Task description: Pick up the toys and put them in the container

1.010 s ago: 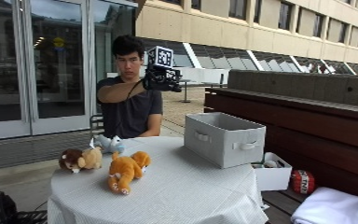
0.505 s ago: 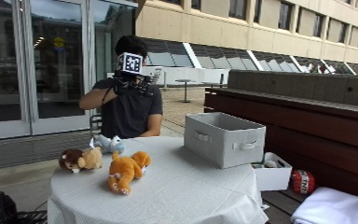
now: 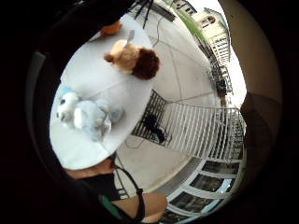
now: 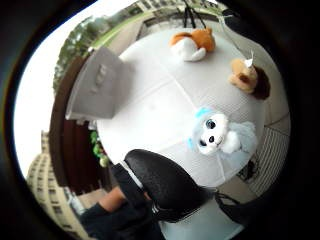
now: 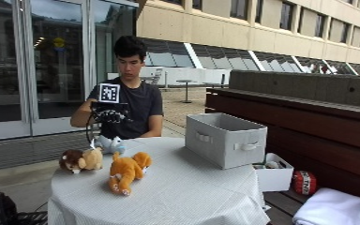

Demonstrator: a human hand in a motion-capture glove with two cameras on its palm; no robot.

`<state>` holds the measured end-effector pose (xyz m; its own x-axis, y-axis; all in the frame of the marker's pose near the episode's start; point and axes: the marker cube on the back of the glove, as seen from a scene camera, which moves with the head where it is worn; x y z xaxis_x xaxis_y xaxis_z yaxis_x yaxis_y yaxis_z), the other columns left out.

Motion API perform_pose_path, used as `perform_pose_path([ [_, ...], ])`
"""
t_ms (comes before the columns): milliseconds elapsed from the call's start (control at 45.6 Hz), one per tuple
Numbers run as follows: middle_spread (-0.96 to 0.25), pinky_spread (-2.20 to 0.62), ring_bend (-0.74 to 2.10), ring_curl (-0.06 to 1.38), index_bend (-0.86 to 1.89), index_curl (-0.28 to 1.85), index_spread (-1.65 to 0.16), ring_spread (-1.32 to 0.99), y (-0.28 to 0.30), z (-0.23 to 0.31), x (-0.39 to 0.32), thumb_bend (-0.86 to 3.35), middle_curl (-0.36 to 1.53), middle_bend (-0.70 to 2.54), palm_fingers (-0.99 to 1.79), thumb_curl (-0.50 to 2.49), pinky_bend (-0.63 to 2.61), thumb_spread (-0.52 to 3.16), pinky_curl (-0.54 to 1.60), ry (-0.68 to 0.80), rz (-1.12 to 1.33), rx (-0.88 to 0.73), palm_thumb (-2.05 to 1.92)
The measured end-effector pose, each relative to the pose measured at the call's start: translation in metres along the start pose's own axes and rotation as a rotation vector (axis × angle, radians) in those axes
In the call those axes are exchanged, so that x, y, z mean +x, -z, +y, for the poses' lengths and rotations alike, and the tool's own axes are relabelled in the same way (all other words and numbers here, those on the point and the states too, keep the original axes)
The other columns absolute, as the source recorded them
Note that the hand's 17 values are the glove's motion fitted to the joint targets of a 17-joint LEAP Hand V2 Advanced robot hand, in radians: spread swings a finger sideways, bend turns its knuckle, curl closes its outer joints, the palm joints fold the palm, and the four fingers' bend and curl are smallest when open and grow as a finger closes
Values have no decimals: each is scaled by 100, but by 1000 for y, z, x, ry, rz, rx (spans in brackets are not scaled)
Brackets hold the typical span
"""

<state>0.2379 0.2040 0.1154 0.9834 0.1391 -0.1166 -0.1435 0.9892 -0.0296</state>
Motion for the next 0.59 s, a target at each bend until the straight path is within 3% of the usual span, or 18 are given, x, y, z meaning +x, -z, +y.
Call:
perform_pose_path([
  [110, -7, -1, 20, 25, 18, 38, -21, -29, -30, 8, 6, -10, 37, 21, 6, 12, 57, 93, 34, 0, -21, -48, -14],
  [329, -9, 1, 20, 27, 17, 38, -22, -31, -76, 7, 1, -7, 39, 23, 10, 14, 59, 93, 35, -181, -24, 5, -9],
  [439, -11, 1, 20, 27, 17, 39, -23, -32, -89, 14, 8, -4, 40, 24, 14, 16, 62, 96, 36, -38, -31, -91, -4],
  [593, -16, 1, 27, 29, 17, 39, -25, -35, -107, 23, 10, 4, 41, 24, 28, 21, 66, 107, 36, -23, -35, -116, 12],
])
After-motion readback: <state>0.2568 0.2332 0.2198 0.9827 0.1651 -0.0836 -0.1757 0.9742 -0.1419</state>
